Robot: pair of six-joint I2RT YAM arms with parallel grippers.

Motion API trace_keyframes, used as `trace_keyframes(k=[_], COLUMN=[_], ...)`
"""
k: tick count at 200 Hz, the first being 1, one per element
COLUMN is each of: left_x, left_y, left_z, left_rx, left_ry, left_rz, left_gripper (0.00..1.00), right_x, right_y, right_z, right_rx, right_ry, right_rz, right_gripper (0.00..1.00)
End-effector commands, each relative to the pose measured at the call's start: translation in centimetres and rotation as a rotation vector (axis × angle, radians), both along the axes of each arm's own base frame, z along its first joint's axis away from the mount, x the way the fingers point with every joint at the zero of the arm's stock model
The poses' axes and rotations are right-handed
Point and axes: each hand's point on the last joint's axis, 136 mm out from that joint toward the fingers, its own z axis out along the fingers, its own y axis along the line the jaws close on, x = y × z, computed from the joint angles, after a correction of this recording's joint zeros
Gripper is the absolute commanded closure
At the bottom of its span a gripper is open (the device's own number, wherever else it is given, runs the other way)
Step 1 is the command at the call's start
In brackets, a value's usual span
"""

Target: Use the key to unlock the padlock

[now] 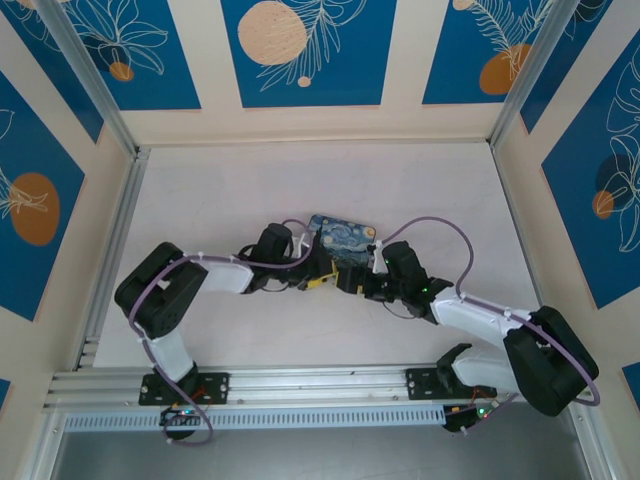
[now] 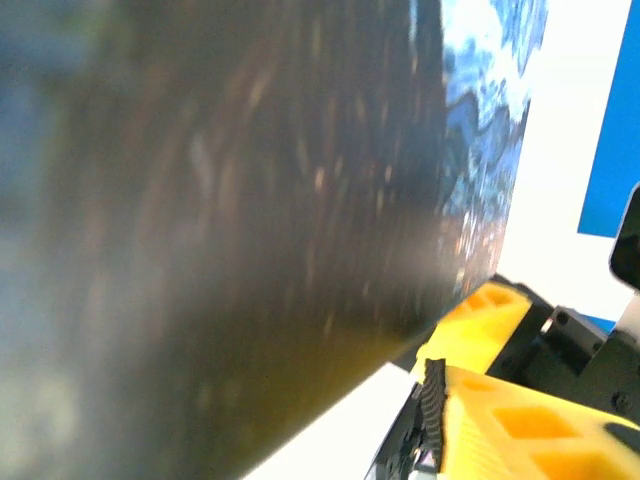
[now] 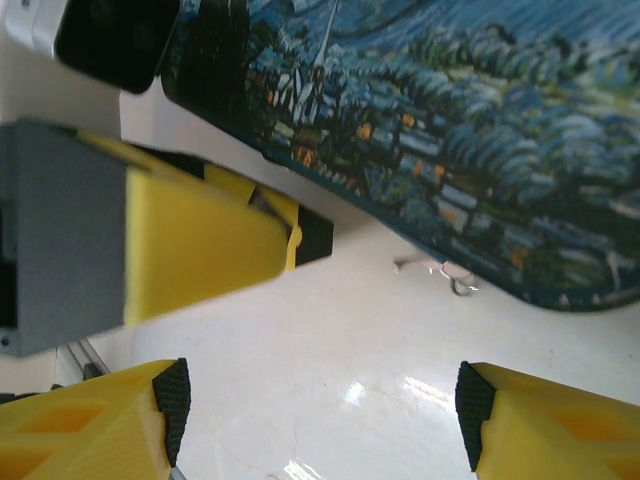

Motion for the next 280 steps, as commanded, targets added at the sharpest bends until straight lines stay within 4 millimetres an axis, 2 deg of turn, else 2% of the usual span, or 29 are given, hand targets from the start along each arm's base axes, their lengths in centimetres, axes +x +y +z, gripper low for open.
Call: trace_keyframes(k=[1, 28, 63, 93, 108, 124, 138, 174, 190, 197, 220, 280], left_x=[-1.6, -1.7, -1.4, -0.6, 0.1, 0.9, 1.6, 3.6, 4.3, 4.6, 5.5, 7.1], left_y=[1.4, 2.4, 4.1, 5.5, 5.9, 6.1, 6.1, 5.3, 5.2, 5.2, 5.4, 6.2], left_z=[-0.7, 1.3, 3.8, 5.4, 5.9, 6.1, 6.2, 6.8, 7.2, 7.3, 7.8, 8.3], left_rx=[0.062, 0.082, 0.142, 0.202, 0.206, 0.205, 0.199, 0.183, 0.187, 0.195, 0.207, 0.192], left_ry=[0.036, -0.02, -0.107, -0.17, -0.182, -0.184, -0.182, -0.186, -0.191, -0.193, -0.207, -0.194], left_rz=[0.008, 0.023, 0.045, 0.073, 0.096, 0.115, 0.125, 0.126, 0.128, 0.13, 0.14, 0.167], left_gripper=[0.35, 0.22, 0.11, 0.08, 0.07, 0.07, 0.07, 0.05, 0.04, 0.0, 0.0, 0.0], right_x=[2.2, 3.3, 5.5, 8.5, 9.3, 8.9, 7.9, 5.7, 5.5, 5.5, 5.6, 6.3], right_y=[0.2, -0.3, -0.8, -1.4, -1.3, -0.8, -0.6, -1.2, -1.3, -1.2, -0.7, 0.6], right_z=[1.3, 0.7, 0.8, 1.7, 2.0, 2.2, 2.1, 0.1, -0.9, -1.1, -1.7, -3.5], right_rx=[0.016, 0.007, -0.001, -0.004, 0.001, 0.015, 0.013, -0.028, -0.042, -0.045, -0.058, -0.093], right_ry=[-0.032, -0.016, -0.019, -0.037, -0.046, -0.047, -0.054, -0.043, -0.034, -0.034, -0.044, -0.052], right_rz=[-0.053, -0.079, -0.096, -0.12, -0.103, -0.061, -0.028, -0.014, -0.009, -0.001, 0.031, 0.112], right_gripper=[0.27, 0.27, 0.27, 0.28, 0.28, 0.31, 0.32, 0.37, 0.4, 0.41, 0.45, 0.47])
